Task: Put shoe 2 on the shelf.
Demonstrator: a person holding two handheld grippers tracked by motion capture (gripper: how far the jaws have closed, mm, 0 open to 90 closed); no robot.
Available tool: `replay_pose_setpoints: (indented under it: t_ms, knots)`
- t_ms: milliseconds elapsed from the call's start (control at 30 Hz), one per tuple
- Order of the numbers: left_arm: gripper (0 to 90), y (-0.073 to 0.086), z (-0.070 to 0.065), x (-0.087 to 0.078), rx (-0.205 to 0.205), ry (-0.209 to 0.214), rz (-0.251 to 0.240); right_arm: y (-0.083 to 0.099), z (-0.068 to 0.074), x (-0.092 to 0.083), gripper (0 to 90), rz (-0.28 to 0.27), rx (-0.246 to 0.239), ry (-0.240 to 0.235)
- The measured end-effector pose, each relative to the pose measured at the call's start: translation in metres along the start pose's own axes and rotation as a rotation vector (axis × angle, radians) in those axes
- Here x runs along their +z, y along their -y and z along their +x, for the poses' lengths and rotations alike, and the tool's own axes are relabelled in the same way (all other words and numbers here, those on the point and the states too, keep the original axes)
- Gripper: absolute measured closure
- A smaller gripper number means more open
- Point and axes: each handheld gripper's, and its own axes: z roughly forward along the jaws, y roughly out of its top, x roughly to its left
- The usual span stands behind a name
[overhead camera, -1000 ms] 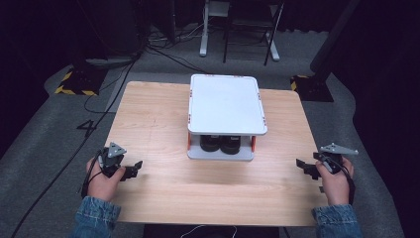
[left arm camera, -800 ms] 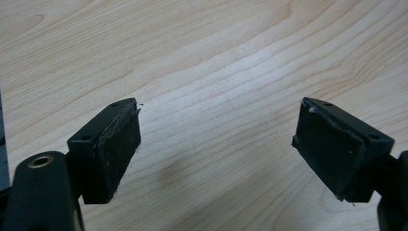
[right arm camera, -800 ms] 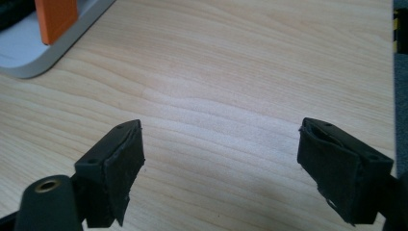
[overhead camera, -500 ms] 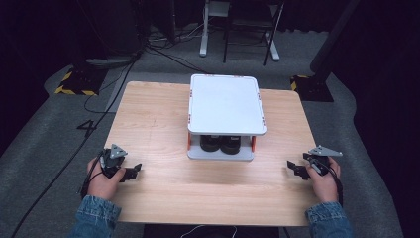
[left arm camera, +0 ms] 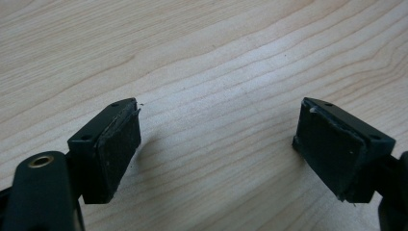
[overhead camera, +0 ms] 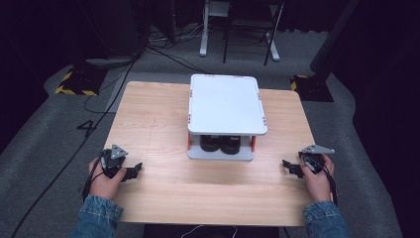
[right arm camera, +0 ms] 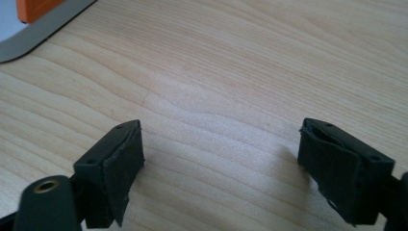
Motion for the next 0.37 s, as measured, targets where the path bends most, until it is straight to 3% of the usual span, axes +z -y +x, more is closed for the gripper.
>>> replay_pose_setpoints:
  t_ms: [167, 233, 367]
  knots:
    - [16.4, 0.0004, 0.0, 0.0017, -0.019, 0.003, -0.01, -0.0002, 0.0014, 0.0008, 12.6, 0.003, 0.014, 0.018]
    - [16.3, 0.0, 0.0014, 0.0028, -0.048, 0.026, -0.001, -0.0007, 0.0017, 0.0018, 8.5, 0.011, 0.029, 0.038]
    - [15.1, -0.0001, 0.0015, 0.003, -0.046, 0.025, -0.001, -0.0011, 0.0021, 0.0032, 3.4, 0.028, 0.062, 0.067]
